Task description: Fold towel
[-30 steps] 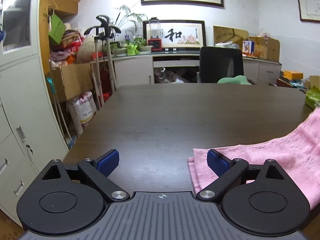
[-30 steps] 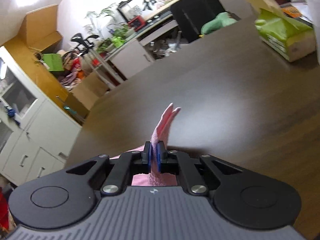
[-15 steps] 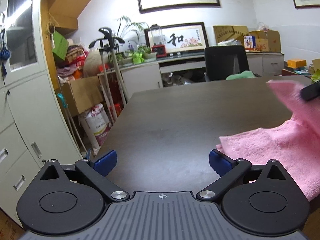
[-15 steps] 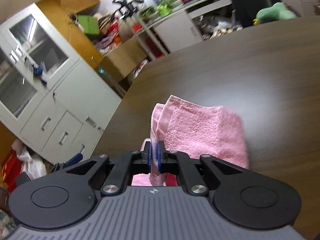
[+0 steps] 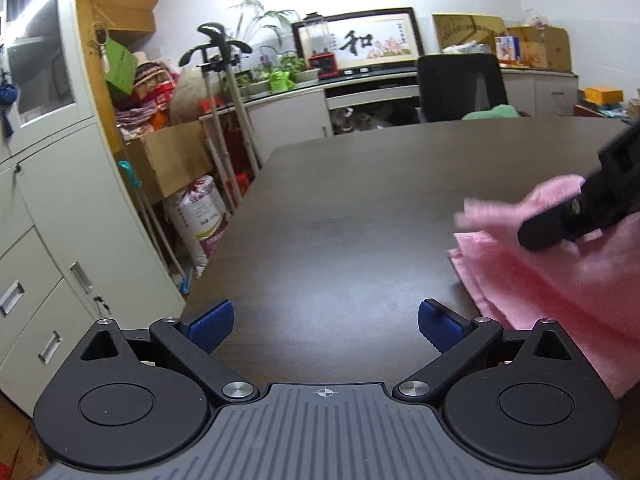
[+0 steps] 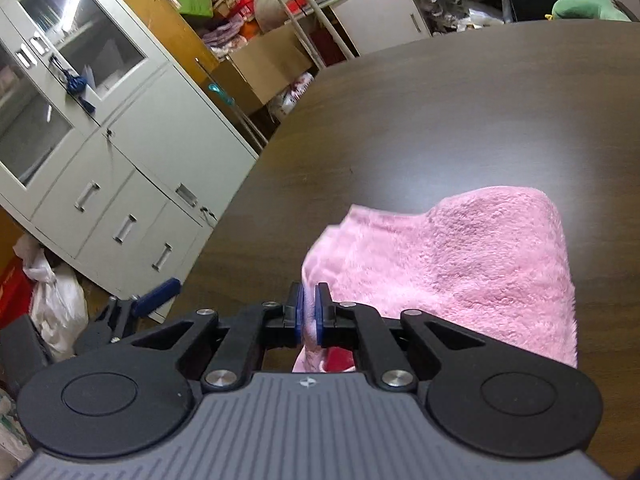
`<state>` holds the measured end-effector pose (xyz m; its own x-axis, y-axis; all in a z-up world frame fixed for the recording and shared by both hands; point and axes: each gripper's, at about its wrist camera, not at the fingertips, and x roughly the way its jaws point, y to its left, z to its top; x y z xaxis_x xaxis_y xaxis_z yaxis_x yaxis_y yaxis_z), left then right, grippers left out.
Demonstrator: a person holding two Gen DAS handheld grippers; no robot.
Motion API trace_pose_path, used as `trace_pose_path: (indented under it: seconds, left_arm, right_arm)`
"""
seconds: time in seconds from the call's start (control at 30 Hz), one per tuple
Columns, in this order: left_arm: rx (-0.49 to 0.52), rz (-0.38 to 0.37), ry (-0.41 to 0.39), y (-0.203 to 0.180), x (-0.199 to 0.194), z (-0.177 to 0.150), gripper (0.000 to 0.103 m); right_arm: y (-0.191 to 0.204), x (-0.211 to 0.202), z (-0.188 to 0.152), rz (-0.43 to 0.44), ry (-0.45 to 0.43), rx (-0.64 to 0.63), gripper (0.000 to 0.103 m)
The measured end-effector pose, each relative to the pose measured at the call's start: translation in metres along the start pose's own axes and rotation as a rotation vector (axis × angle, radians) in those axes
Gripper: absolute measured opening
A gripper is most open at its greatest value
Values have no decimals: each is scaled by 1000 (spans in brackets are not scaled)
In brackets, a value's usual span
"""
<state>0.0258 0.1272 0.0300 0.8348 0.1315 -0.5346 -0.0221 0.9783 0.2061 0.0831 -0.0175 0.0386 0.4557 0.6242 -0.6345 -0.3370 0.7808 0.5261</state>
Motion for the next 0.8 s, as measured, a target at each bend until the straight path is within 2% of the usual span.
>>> trace_pose_path:
  seconds: [0.07, 0.13, 0.2, 0.33, 0.47, 0.53, 0.6, 0.7, 0.8]
  left_arm:
    - [-17, 11, -1, 4, 0, 1, 100]
    - [-33, 14, -1, 8, 0, 1, 100]
    - [-50, 15, 2, 11, 0, 1, 100]
    - [-57, 6, 6, 14, -2, 1, 100]
    - [-58, 10, 8, 15, -1, 1, 101]
    - [-65, 0, 13, 16, 0, 1, 101]
    - [-73, -14, 17, 17, 0, 1, 101]
    - [-84, -35, 16, 19, 0, 0, 101]
    - [-85, -43, -8, 19, -2, -1, 102]
  right_arm:
    - [5, 7, -3, -22, 18, -12, 16]
    - [10, 12, -6, -46, 30, -29, 17]
    - [10, -2, -8, -62, 0, -59, 18]
    - [10, -29, -12, -93, -60, -119, 35]
    - [10, -55, -19, -128, -112, -187, 37]
    - [14, -51, -36, -164, -76, -281, 37]
    - [21, -49, -49, -156, -53, -353, 37]
    - [38, -39, -76, -166, -22, -524, 49]
    - [50, -27, -95, -236, -22, -657, 51]
